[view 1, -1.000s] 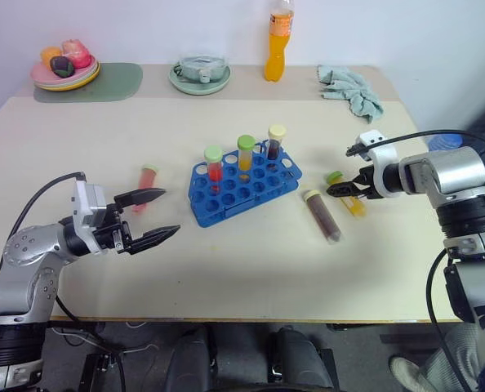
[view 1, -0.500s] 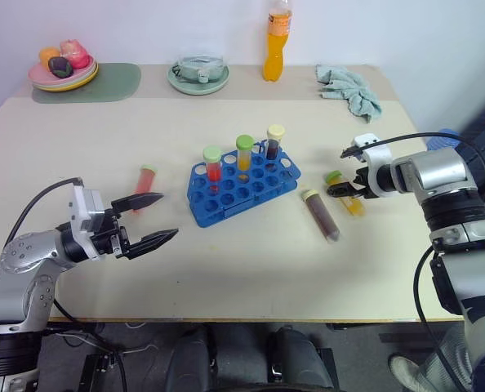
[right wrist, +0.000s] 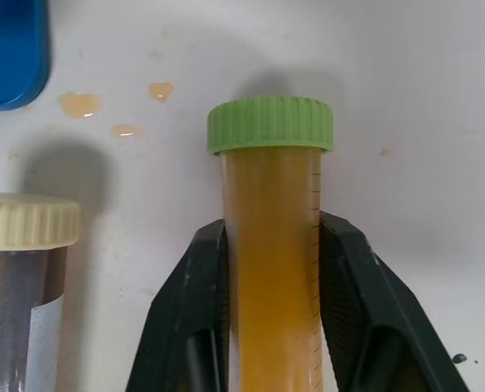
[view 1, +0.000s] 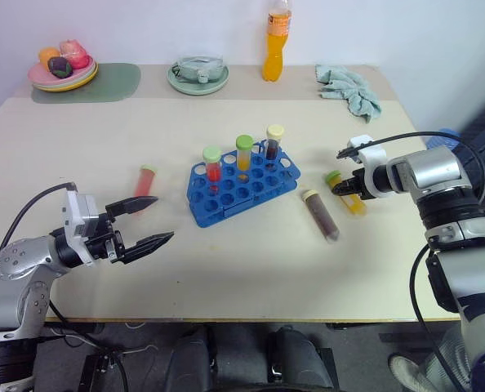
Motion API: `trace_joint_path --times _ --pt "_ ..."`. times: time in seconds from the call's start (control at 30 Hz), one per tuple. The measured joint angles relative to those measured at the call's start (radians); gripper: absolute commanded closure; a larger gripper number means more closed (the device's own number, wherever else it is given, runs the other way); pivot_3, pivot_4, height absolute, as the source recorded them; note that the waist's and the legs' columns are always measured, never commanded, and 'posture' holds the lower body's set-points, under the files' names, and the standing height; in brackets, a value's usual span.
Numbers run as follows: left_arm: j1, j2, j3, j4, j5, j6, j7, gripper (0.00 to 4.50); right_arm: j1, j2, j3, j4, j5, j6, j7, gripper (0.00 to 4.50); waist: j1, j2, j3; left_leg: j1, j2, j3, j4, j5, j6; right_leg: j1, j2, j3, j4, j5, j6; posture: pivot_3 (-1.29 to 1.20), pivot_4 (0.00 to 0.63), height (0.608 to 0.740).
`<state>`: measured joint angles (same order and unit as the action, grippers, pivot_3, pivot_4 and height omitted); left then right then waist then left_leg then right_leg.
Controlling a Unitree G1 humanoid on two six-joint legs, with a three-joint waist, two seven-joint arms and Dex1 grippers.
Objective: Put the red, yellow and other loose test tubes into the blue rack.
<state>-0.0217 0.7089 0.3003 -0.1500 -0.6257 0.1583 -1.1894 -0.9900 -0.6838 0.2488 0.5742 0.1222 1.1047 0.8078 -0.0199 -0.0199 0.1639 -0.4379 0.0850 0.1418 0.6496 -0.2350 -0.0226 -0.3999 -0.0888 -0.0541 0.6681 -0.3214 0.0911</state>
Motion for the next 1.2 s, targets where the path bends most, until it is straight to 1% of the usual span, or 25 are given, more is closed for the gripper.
trace_joint_path --times 0.2,0.37,0.43,0.6,0.7,0.77,0.87,1.03,1.07,1.1,1.2 --pt "0.01 -0.002 0.0 0.017 0.005 -0.027 -0.01 0.24 0.021 -0.007 0.0 -0.034 -0.002 -0.004 0.014 3.2 0.0 0.0 0.0 0.0 0.0 0.0 0.0 0.0 0.0 0.0 0.0 0.0 0.0 0.0 0.0 0.0 0.15 0.74" --pt "0.009 -0.003 0.0 0.026 0.005 -0.042 -0.01 0.24 0.067 -0.022 -0.011 -0.105 0.008 -0.023 0.028 3.2 0.001 0.0 0.0 0.0 0.0 0.0 0.0 0.0 0.0 0.0 0.0 0.0 0.0 0.0 0.0 0.0 0.15 0.74" --pt "0.011 -0.004 0.0 0.03 0.005 -0.05 -0.011 0.24 0.1 -0.034 -0.042 -0.156 0.036 -0.022 0.049 3.2 0.002 0.0 0.0 0.0 0.0 0.0 0.0 0.0 0.0 0.0 0.0 0.0 0.0 0.0 0.0 0.0 0.15 0.74" --pt "0.02 -0.004 0.001 0.032 0.005 -0.059 -0.015 0.24 0.156 -0.051 -0.183 -0.316 0.146 -0.006 0.096 3.2 0.002 0.0 0.0 0.0 0.0 -0.001 0.0 0.0 0.0 0.0 0.0 0.0 0.0 0.0 0.0 0.0 0.15 0.74" --pt "0.02 -0.004 0.001 0.033 0.005 -0.06 -0.018 0.24 0.209 -0.034 -0.304 -0.445 0.231 0.002 0.089 3.2 0.004 0.0 0.0 -0.001 0.0 -0.001 0.0 0.0 0.0 0.0 0.0 0.0 0.0 0.0 0.0 0.0 0.15 0.74" --pt "0.018 -0.004 0.001 0.035 0.005 -0.06 -0.019 0.24 0.242 -0.015 -0.339 -0.506 0.26 0.01 0.065 3.2 0.003 0.0 0.0 -0.001 0.0 -0.001 0.0 0.0 0.0 0.0 0.0 0.0 0.0 0.0 0.0 0.0 0.15 0.74" --pt "0.004 -0.004 0.0 0.049 0.005 -0.06 -0.027 0.24 0.287 0.004 -0.336 -0.53 0.263 0.011 0.019 3.2 0.004 0.0 0.0 -0.001 0.0 -0.001 0.001 0.0 0.0 0.0 0.0 -0.001 0.0 0.0 0.0 0.0 0.15 0.74" --pt "-0.045 -0.003 -0.008 0.074 0.006 -0.058 -0.038 0.24 0.297 0.012 -0.275 -0.403 0.198 -0.103 -0.027 3.2 0.001 0.0 0.0 -0.001 0.0 -0.001 0.001 0.0 0.0 0.0 0.0 0.0 0.0 0.0 0.0 0.0 0.15 0.74" --pt "-0.054 -0.003 -0.01 0.077 0.006 -0.058 -0.041 0.24 0.293 0.008 -0.254 -0.359 0.179 -0.131 -0.027 2.45 0.002 0.0 0.0 -0.001 0.0 -0.001 0.001 0.0 0.0 0.0 0.0 -0.001 0.0 0.0 0.0 0.0 0.15 0.74" --pt "-0.055 -0.002 -0.01 0.079 0.006 -0.058 -0.043 0.24 0.292 0.007 -0.241 -0.329 0.165 -0.151 -0.025 2.21 0.001 0.0 0.0 -0.001 0.0 -0.001 0.001 0.0 0.0 0.0 0.0 0.0 0.0 0.0 0.0 0.0 0.15 0.74" --pt "-0.056 -0.002 -0.011 0.089 0.007 -0.058 -0.047 0.24 0.283 0.006 -0.204 -0.259 0.133 -0.181 -0.022 0.7 0.0 0.0 0.0 -0.001 0.0 -0.001 0.001 0.0 0.0 0.0 0.0 0.0 0.0 0.0 0.0 0.0 0.15 0.74"
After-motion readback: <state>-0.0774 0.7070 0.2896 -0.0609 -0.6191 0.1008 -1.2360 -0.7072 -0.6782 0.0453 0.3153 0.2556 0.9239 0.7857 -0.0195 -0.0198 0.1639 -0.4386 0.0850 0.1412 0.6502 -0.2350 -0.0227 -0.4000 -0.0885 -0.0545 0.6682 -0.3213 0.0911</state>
